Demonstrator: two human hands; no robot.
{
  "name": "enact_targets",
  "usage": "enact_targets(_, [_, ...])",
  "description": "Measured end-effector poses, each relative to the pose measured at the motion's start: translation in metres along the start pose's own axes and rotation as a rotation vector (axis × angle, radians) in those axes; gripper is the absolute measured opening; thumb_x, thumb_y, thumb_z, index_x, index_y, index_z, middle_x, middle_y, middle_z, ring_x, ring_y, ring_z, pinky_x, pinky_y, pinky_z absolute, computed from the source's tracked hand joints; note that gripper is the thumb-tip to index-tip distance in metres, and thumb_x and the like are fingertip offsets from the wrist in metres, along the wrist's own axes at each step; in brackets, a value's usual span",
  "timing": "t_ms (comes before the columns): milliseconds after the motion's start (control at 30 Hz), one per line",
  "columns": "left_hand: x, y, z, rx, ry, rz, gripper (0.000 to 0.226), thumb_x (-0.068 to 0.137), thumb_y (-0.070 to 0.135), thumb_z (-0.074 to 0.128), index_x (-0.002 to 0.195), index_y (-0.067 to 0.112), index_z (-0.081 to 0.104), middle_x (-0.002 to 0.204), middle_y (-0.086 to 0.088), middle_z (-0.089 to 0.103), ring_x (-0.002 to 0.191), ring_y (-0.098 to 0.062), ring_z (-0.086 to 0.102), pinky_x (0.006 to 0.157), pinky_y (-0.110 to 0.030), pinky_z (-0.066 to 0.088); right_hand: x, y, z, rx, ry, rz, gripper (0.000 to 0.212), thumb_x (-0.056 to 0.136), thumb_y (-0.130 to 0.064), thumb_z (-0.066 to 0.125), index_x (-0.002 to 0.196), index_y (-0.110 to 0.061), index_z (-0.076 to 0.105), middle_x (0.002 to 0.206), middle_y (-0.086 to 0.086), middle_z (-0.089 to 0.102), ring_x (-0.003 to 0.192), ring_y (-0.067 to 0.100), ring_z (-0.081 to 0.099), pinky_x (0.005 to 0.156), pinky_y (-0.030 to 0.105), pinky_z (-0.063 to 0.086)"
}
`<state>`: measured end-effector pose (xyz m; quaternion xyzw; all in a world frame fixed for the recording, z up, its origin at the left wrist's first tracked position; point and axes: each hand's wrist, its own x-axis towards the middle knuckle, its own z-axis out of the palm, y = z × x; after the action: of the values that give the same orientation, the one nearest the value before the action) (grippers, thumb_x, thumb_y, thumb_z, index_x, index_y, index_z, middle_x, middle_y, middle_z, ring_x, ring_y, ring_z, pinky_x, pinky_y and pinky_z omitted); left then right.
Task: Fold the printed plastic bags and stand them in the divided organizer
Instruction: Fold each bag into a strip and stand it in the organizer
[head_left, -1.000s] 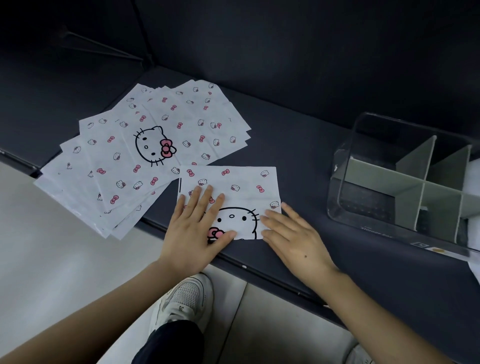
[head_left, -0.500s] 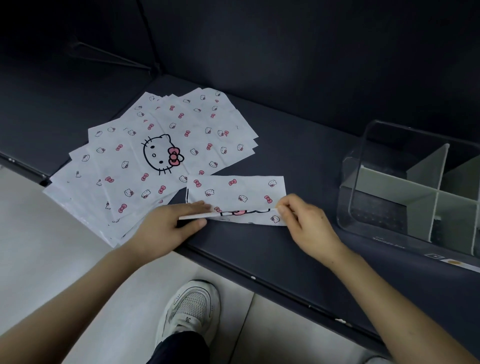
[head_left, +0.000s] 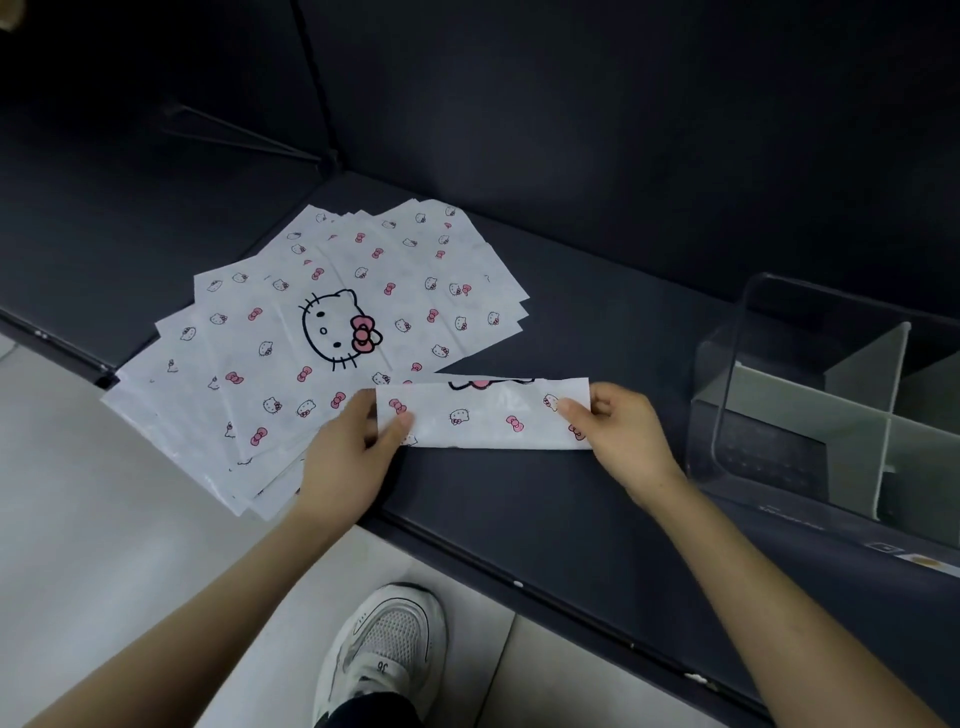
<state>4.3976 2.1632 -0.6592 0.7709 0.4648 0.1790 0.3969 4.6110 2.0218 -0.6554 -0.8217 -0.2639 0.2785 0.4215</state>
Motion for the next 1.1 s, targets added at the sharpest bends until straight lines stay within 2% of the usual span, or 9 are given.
enact_targets(233, [0.009, 0.014, 0.022, 0.037, 0.25, -0.057, 0.04, 0.093, 0.034, 0.059, 0.126, 0.015, 0.048, 0.06, 0.009, 0.054, 0.071, -0.025, 0.056, 0.064, -0.032, 0.037, 0.002, 0.001, 0.013, -0.173, 0.202, 0.013, 0.03, 0.087, -0.028, 0.065, 0.073, -0.002, 0.059, 0.071, 0.009, 0.065, 0.069, 0.03, 0.058, 0.065, 0.036, 0.045])
enact_targets(333, [0.014, 0.01, 0.027, 0.243, 0.285, 0.02, 0.036, 0.095, 0.034, 0.054, 0.12, 0.009, 0.053, 0.059, 0.0, 0.056, 0.064, -0.032, 0.057, 0.068, -0.038, 0.042, 0.002, 0.0, 0.016, -0.243, 0.231, 0.011, 0.035, 0.088, -0.028, 0.064, 0.063, -0.01, 0.047, 0.06, 0.003, 0.054, 0.056, 0.023, 0.043, 0.056, 0.033, 0.034])
enact_targets(467, [0.018, 0.004, 0.037, 0.625, 0.387, 0.318, 0.031, 0.084, 0.019, 0.05, 0.107, 0.005, 0.065, 0.092, -0.02, 0.061, 0.078, -0.037, 0.057, 0.074, -0.045, 0.039, 0.003, -0.002, 0.017, -0.28, 0.224, 0.023, 0.039, 0.089, -0.026, 0.062, 0.059, -0.016, 0.039, 0.055, -0.003, 0.043, 0.054, 0.018, 0.037, 0.052, 0.032, 0.029])
enact_targets(567, [0.015, 0.011, 0.052, 0.58, 0.206, 0.61, 0.036, 0.09, 0.015, 0.042, 0.116, 0.004, 0.065, 0.125, -0.023, 0.058, 0.114, -0.042, 0.052, 0.104, -0.049, 0.032, 0.003, -0.003, 0.016, -0.286, 0.203, 0.024, 0.031, 0.089, -0.026, 0.062, 0.065, -0.014, 0.047, 0.061, -0.002, 0.051, 0.059, 0.02, 0.044, 0.052, 0.031, 0.031])
enact_targets(667, [0.011, 0.016, 0.066, 0.536, -0.035, 0.501, 0.053, 0.098, 0.034, 0.027, 0.136, 0.007, 0.051, 0.144, -0.017, 0.045, 0.137, -0.038, 0.036, 0.115, -0.052, 0.02, 0.003, -0.002, 0.016, -0.27, 0.201, 0.016, 0.03, 0.089, -0.027, 0.063, 0.066, -0.015, 0.048, 0.065, -0.001, 0.055, 0.061, 0.02, 0.047, 0.055, 0.03, 0.031])
enact_targets(867, [0.012, 0.014, 0.072, 0.68, -0.064, 0.373, 0.07, 0.091, 0.054, 0.01, 0.149, 0.02, 0.031, 0.156, -0.011, 0.024, 0.146, -0.027, 0.017, 0.116, -0.048, -0.004, 0.005, 0.0, 0.015, -0.301, 0.207, 0.016, 0.039, 0.089, -0.029, 0.062, 0.06, -0.02, 0.039, 0.058, -0.004, 0.047, 0.057, 0.019, 0.043, 0.049, 0.027, 0.029])
enact_targets(967, [0.01, 0.018, 0.072, 0.709, -0.077, 0.346, 0.078, 0.086, 0.062, 0.003, 0.152, 0.025, 0.023, 0.159, -0.009, 0.016, 0.148, -0.023, 0.008, 0.117, -0.049, -0.006, -0.002, -0.007, 0.02, -0.37, 0.269, -0.019, 0.009, 0.087, -0.021, 0.063, 0.084, -0.014, 0.057, 0.083, 0.002, 0.061, 0.074, 0.026, 0.057, 0.059, 0.028, 0.038])
enact_targets(1033, [0.011, 0.02, 0.071, 0.747, -0.11, 0.316, 0.083, 0.08, 0.066, -0.005, 0.153, 0.029, 0.013, 0.161, -0.006, 0.006, 0.149, -0.021, -0.002, 0.116, -0.048, -0.011, -0.009, 0.0, 0.027, -0.645, 0.431, -0.233, 0.034, 0.079, -0.015, 0.068, 0.112, -0.011, 0.06, 0.105, 0.01, 0.063, 0.086, 0.031, 0.061, 0.068, 0.035, 0.047])
enact_targets(1100, [0.01, 0.021, 0.07, 0.764, -0.124, 0.3, 0.086, 0.077, 0.069, -0.008, 0.153, 0.032, 0.008, 0.162, -0.004, 0.0, 0.148, -0.019, -0.008, 0.116, -0.047, -0.012, -0.012, 0.011, 0.033, -0.867, 0.369, -0.481, 0.046, 0.084, -0.021, 0.062, 0.128, -0.014, 0.056, 0.124, 0.015, 0.058, 0.107, 0.034, 0.058, 0.092, 0.048, 0.045])
